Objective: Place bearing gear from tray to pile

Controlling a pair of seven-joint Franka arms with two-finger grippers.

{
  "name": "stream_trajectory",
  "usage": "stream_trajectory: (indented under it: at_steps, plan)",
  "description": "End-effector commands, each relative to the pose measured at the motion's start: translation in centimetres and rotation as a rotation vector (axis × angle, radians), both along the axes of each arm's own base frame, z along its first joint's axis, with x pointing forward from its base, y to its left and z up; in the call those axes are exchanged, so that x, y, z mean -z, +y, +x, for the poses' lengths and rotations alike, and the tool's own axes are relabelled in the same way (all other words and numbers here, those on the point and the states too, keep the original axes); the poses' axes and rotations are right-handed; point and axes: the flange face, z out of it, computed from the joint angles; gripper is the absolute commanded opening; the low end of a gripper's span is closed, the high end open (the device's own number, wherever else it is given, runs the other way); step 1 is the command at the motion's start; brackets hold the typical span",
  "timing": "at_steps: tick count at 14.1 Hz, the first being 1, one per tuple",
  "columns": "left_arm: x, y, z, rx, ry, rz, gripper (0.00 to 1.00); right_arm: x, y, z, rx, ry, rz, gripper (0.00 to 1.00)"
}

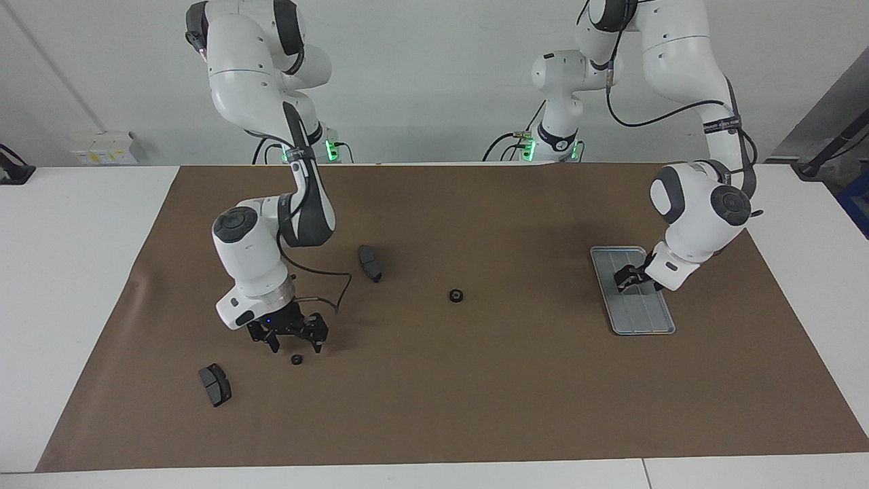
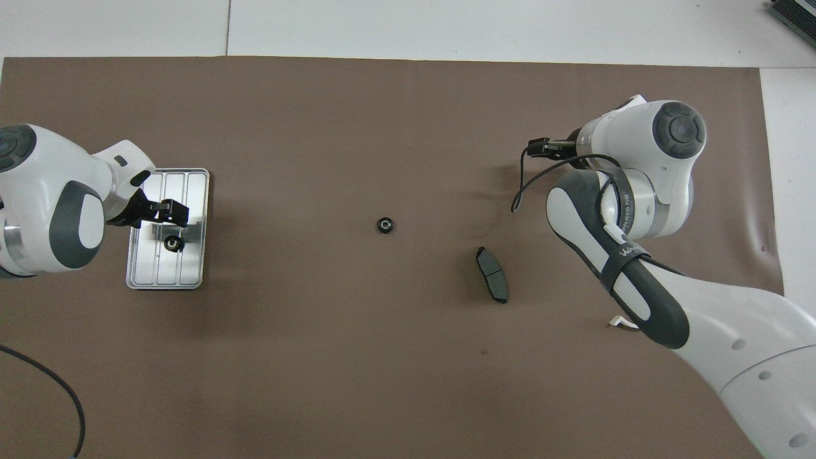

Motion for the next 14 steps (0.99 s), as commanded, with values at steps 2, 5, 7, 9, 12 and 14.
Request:
stream_trajectory:
  at_steps: [2,5,7,9,12,14]
  plan:
    - [0.1,-0.9,-2.4,0.014,-0.012,-0.005,0.87,-4.5,10.6,-1.5,0.027,0.025,-0.016,1.00]
    - [0.3,-1.2,-2.7,0.019,-0.001,-0.007,0.76,-5.3,17.3,-3.7,0.057,0.030,0.045,1.00]
    - [0.7,-1.2,-3.2,0.021,0.010,-0.007,0.70,-4.5,22.1,-5.8,0.076,0.036,0.042,1.00]
    - [0.9,-1.2,-3.5,0.019,0.014,-0.007,0.65,-1.7,27.1,-8.5,0.071,0.035,0.003,1.00]
    - [0.9,-1.2,-3.5,0.024,0.016,-0.007,0.49,0.7,30.7,-10.7,0.069,-0.001,-0.029,1.00]
    - [0.8,-1.2,-3.4,0.025,0.014,-0.007,0.36,1.4,31.7,-11.5,0.040,-0.001,-0.038,1.00]
